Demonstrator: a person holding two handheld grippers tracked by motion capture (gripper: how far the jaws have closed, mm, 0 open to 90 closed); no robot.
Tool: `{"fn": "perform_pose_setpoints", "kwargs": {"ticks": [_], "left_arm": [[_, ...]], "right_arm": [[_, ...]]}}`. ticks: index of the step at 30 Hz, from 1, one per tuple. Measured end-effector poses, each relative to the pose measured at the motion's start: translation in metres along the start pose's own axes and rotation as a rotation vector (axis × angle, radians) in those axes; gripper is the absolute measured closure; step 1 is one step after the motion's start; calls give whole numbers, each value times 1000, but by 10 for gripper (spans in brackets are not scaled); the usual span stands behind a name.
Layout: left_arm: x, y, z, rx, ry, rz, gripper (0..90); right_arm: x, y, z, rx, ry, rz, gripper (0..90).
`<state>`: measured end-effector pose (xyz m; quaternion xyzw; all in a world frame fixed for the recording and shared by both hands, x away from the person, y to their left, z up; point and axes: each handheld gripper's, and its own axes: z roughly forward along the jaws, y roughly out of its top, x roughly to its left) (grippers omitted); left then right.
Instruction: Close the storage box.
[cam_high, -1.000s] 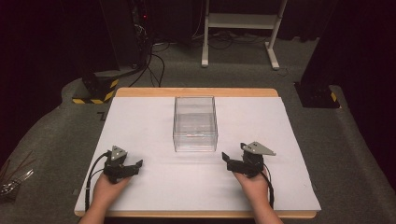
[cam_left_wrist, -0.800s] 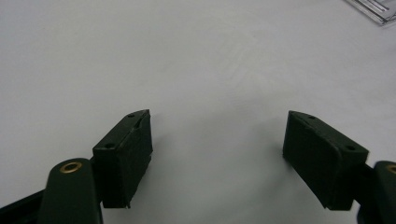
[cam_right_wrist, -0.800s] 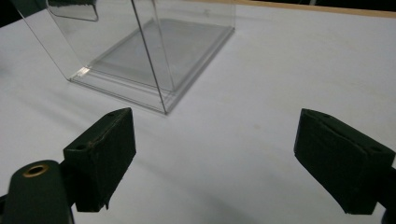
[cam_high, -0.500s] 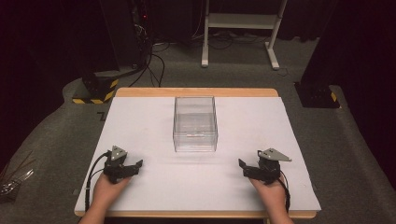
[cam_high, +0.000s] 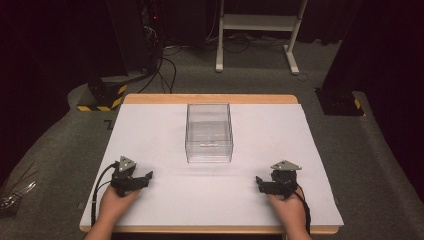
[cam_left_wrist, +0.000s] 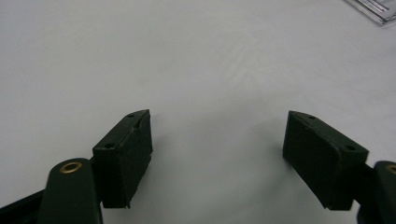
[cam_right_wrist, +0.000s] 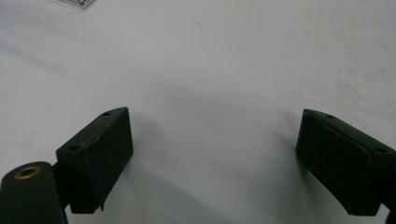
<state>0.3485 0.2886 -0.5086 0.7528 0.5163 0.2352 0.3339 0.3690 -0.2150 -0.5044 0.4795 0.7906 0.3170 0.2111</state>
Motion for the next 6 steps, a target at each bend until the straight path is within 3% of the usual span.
{"fn": "perform_pose_setpoints", "kwargs": {"ticks": [6], "left_arm": [[0,0,0,0,-2,1,240]], "right_arm": [[-1,0,0,-1,4,1,112]]}}
